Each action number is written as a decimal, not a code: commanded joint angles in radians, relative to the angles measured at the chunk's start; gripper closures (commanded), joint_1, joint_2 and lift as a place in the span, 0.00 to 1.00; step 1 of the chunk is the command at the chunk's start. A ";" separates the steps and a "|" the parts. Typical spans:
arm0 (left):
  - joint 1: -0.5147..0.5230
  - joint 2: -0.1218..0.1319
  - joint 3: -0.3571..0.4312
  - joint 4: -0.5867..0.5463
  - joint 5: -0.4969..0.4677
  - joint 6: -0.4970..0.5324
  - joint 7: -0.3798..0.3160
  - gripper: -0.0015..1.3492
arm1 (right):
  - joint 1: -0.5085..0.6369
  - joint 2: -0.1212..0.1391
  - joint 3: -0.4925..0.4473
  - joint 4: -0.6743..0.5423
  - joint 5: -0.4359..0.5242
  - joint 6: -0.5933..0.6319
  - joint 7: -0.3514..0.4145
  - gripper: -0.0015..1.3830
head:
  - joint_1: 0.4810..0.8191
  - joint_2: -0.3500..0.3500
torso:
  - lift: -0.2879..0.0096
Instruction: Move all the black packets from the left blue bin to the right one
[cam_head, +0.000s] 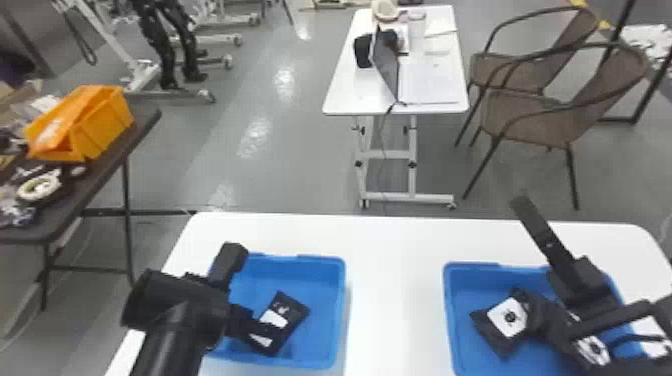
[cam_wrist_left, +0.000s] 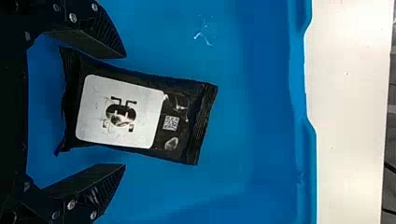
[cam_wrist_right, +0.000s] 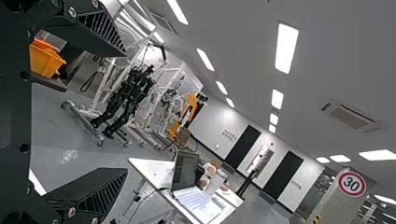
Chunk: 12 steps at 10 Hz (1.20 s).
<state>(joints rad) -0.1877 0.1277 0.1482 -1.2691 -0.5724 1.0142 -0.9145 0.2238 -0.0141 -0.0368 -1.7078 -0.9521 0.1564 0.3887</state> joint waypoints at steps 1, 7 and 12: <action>-0.030 0.006 -0.013 0.070 0.000 -0.039 -0.001 0.26 | -0.001 0.000 0.000 0.004 -0.004 0.000 0.002 0.10 | 0.63 0.75 | 0.97; 0.002 -0.003 -0.009 -0.062 -0.090 -0.086 -0.162 0.60 | -0.003 0.006 0.002 0.011 -0.016 0.003 0.012 0.10 | 0.63 0.72 | 0.97; 0.050 -0.036 -0.068 -0.475 -0.110 -0.115 -0.277 0.60 | -0.023 0.005 0.003 0.028 0.018 0.037 0.029 0.10 | 0.63 0.69 | 0.97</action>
<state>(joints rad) -0.1255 0.0964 0.0966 -1.7281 -0.6893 0.9130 -1.1908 0.2065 -0.0092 -0.0343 -1.6844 -0.9432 0.1900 0.4173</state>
